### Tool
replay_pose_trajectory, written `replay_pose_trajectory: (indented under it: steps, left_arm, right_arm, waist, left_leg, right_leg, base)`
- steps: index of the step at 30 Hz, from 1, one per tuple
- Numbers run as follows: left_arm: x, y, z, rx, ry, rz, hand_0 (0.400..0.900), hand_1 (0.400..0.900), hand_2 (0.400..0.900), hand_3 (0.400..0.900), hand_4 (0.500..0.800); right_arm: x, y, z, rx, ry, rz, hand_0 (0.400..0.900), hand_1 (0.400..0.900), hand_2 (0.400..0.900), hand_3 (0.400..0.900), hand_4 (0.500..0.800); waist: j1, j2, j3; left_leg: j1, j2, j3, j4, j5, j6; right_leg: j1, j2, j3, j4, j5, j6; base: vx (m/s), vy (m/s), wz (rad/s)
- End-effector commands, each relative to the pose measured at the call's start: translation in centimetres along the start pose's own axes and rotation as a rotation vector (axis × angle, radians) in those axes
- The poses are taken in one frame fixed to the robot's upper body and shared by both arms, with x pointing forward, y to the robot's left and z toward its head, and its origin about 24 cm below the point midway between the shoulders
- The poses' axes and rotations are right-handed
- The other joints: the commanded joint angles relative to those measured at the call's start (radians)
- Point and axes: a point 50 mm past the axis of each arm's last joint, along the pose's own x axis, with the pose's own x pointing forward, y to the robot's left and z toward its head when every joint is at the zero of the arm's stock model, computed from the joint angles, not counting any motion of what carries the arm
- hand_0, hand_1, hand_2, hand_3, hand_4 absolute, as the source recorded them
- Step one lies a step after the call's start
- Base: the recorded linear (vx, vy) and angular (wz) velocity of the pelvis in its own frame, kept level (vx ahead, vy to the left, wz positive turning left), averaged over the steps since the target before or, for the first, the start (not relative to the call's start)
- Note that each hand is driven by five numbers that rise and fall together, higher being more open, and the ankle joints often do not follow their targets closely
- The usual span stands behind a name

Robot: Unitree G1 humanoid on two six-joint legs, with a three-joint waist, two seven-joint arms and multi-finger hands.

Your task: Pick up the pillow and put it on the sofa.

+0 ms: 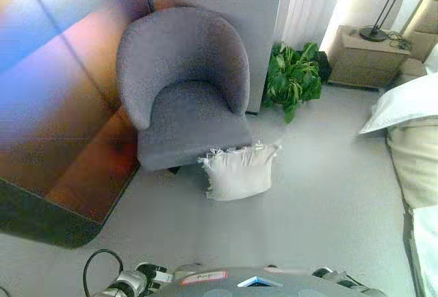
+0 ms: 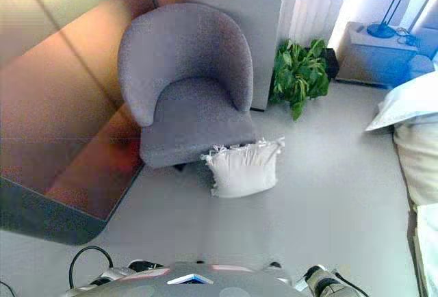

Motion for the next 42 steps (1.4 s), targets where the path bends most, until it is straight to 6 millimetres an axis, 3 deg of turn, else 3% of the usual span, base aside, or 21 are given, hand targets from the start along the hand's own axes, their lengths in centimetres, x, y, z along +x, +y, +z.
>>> replay_pose_trajectory:
  steps: [1, 9, 17, 23, 29, 33, 36, 38, 40, 42]
  left_arm:
    - [-0.2, 1.4, 1.4, -0.008, -0.001, 0.043, 0.9, 0.9, 0.9, 0.9, 0.8]
    - [-0.1, 0.7, 1.9, -0.008, -0.02, 0.008, 0.9, 0.9, 0.9, 0.9, 0.8]
    - [-0.1, 0.5, 1.8, 0.027, -0.014, 0.017, 0.9, 0.9, 0.9, 0.9, 0.8]
    - [-0.2, 1.0, 2.2, 0.08, -0.012, 0.023, 0.9, 0.9, 0.9, 0.9, 0.8]
    - [-0.2, 1.2, 1.6, 0.087, 0.015, 0.03, 0.9, 0.9, 0.9, 0.9, 0.8]
    - [-0.3, 1.6, 2.1, 0.073, 0.025, 0.05, 0.9, 0.9, 0.9, 0.9, 0.8]
    - [-0.5, 2.0, 3.3, 0.043, 0.014, 0.074, 0.9, 0.9, 0.9, 0.9, 0.8]
    - [-0.5, 1.7, 3.4, 0.009, 0.019, 0.072, 0.9, 0.9, 0.9, 0.9, 0.8]
    - [-0.4, 1.4, 2.7, -0.03, 0.031, 0.058, 0.9, 0.9, 0.9, 0.9, 0.8]
    - [-0.2, 0.8, 1.4, -0.067, 0.053, 0.034, 0.9, 0.9, 0.9, 0.9, 0.8]
  right_arm:
    - [-0.3, -2.5, 1.8, -0.055, -0.012, -0.069, 0.9, 0.9, 0.9, 0.9, 0.8]
    - [-0.5, -3.2, 2.5, -0.1, -0.043, -0.085, 0.9, 0.9, 0.9, 0.9, 0.8]
    - [-0.4, -2.6, 2.6, -0.093, -0.075, -0.076, 0.9, 0.9, 0.9, 0.9, 0.8]
    - [-0.7, -2.8, 4.1, -0.161, -0.17, -0.074, 0.9, 0.9, 0.9, 0.9, 0.8]
    - [-0.5, -2.6, 2.8, -0.024, -0.069, -0.051, 0.9, 0.9, 0.9, 0.9, 0.8]
    - [-0.5, -2.9, 2.7, 0.015, -0.045, -0.035, 0.9, 0.9, 0.9, 0.9, 0.8]
    - [-0.8, -4.0, 3.5, 0.041, -0.08, -0.073, 0.9, 0.9, 0.9, 0.9, 0.8]
    - [-1.0, -4.9, 4.0, 0.045, -0.105, -0.103, 0.9, 0.9, 0.9, 0.9, 0.8]
    - [-1.0, -5.6, 3.8, 0.018, -0.093, -0.123, 0.9, 0.9, 0.9, 0.9, 0.8]
    - [-0.9, -5.9, 2.9, -0.004, -0.06, -0.13, 0.9, 0.9, 0.9, 0.9, 0.8]
  waist:
    - [0.012, -0.051, 0.027]
    - [-0.016, -0.058, 0.048]
    - [-0.034, -0.066, 0.054]
    - [-0.035, -0.064, 0.057]
    - [-0.041, -0.056, 0.054]
    - [-0.058, -0.044, 0.069]
    - [-0.072, -0.046, 0.101]
    - [-0.077, -0.067, 0.128]
    - [-0.064, -0.069, 0.157]
    - [-0.045, -0.056, 0.178]
  left_leg:
    - [-0.015, -0.025, 0.071, -0.005, -0.046, 0.036]
    - [-0.002, -0.012, 0.12, -0.005, -0.049, 0.036]
    - [0.009, -0.009, 0.13, -0.005, -0.052, 0.036]
    - [0.007, -0.01, 0.126, -0.005, -0.05, 0.035]
    - [0.011, -0.005, 0.126, -0.005, -0.047, 0.034]
    - [-0.002, 0.022, 0.133, -0.005, -0.026, 0.025]
    - [-0.068, 0.035, 0.116, 0.093, -0.025, 0.023]
    - [-0.137, 0.007, 0.091, 0.274, -0.065, 0.038]
    - [-0.234, -0.014, 0.051, 0.415, -0.009, 0.038]
    - [-0.293, -0.013, 0.049, 0.399, 0.04, 0.03]
  right_leg:
    - [0.032, -0.02, 0.022, 0.006, -0.074, 0.057]
    - [0.017, -0.019, 0.056, 0.01, -0.059, 0.058]
    - [0.018, -0.013, 0.081, 0.002, -0.053, 0.056]
    - [0.015, -0.012, 0.079, 0.002, -0.053, 0.053]
    - [0.017, -0.002, 0.08, 0.008, -0.062, 0.045]
    - [-0.017, 0.026, 0.099, 0.031, -0.08, 0.023]
    - [-0.082, 0.049, 0.147, 0.077, -0.09, -0.009]
    - [-0.119, 0.038, 0.16, 0.108, -0.084, -0.032]
    - [-0.119, 0.042, 0.161, 0.122, -0.086, -0.051]
    - [-0.091, 0.049, 0.165, 0.13, -0.104, -0.05]
  base:
    - [-0.01, 0.023, -0.09]
    - [-0.04, 0.0, -0.12]
    - [0.0, -0.035, -0.06]
    - [0.0, -0.06, 0.01]
    - [0.04, -0.104, -0.03]
    - [-0.03, -0.145, -0.07]
    - [-0.13, -0.162, -0.04]
    - [-0.07, -0.133, -0.26]
    - [0.1, -0.067, -0.46]
    - [0.2, 0.016, -0.43]
